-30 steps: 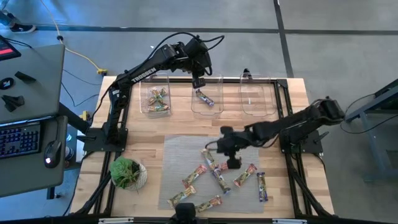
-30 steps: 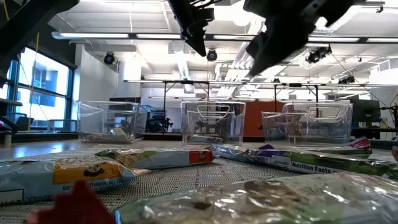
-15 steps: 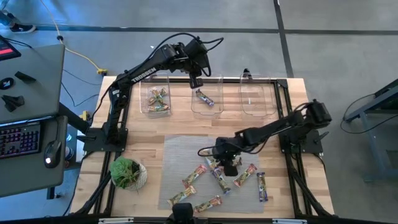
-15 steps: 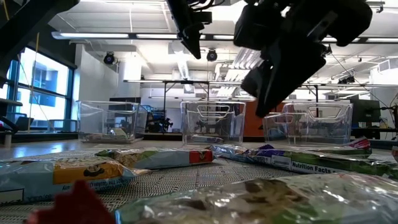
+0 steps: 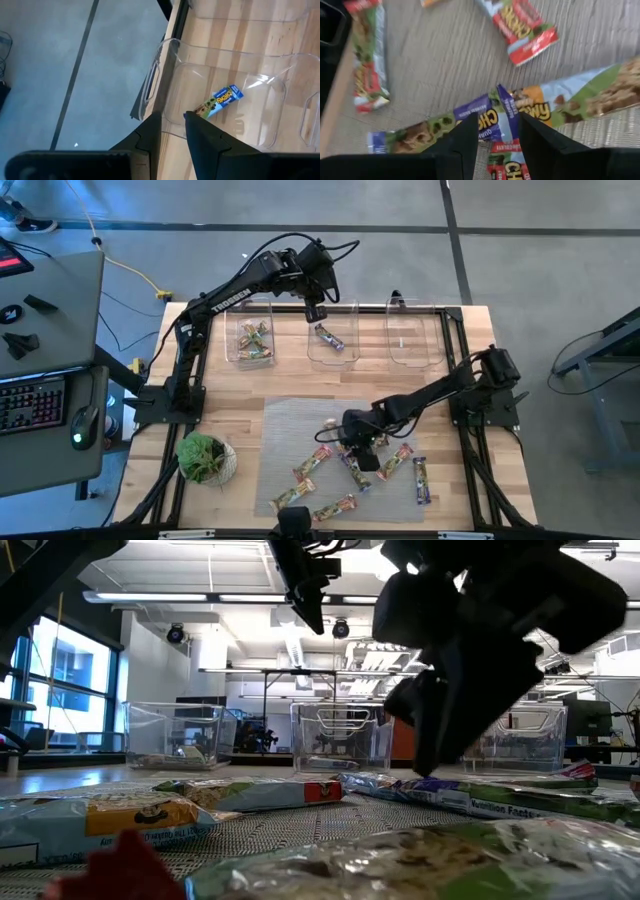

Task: Pick and place Granola Bars by type
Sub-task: Put the left blue granola bar into the middle transparent bin

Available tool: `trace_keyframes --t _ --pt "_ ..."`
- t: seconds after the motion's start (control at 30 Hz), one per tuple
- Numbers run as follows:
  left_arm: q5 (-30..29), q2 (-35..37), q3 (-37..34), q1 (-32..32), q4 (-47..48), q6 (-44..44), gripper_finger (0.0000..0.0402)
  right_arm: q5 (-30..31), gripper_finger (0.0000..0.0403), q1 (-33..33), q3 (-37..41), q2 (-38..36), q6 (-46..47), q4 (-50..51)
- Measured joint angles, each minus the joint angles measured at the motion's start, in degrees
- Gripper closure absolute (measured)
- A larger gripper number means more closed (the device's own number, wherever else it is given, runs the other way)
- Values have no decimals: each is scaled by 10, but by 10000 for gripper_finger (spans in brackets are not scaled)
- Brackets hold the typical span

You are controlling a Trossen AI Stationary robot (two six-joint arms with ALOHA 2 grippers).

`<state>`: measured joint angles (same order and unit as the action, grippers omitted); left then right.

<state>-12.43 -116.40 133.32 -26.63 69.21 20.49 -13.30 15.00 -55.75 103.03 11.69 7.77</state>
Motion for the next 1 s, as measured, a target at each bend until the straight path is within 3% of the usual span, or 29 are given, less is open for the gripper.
trace_keyframes --t 0.33,1.0 --pt "1 0 0 0 0 0 318 61 281 2 0 6 -22 1" --pt "2 0 0 0 0 0 318 3 281 2 0 6 3 29"
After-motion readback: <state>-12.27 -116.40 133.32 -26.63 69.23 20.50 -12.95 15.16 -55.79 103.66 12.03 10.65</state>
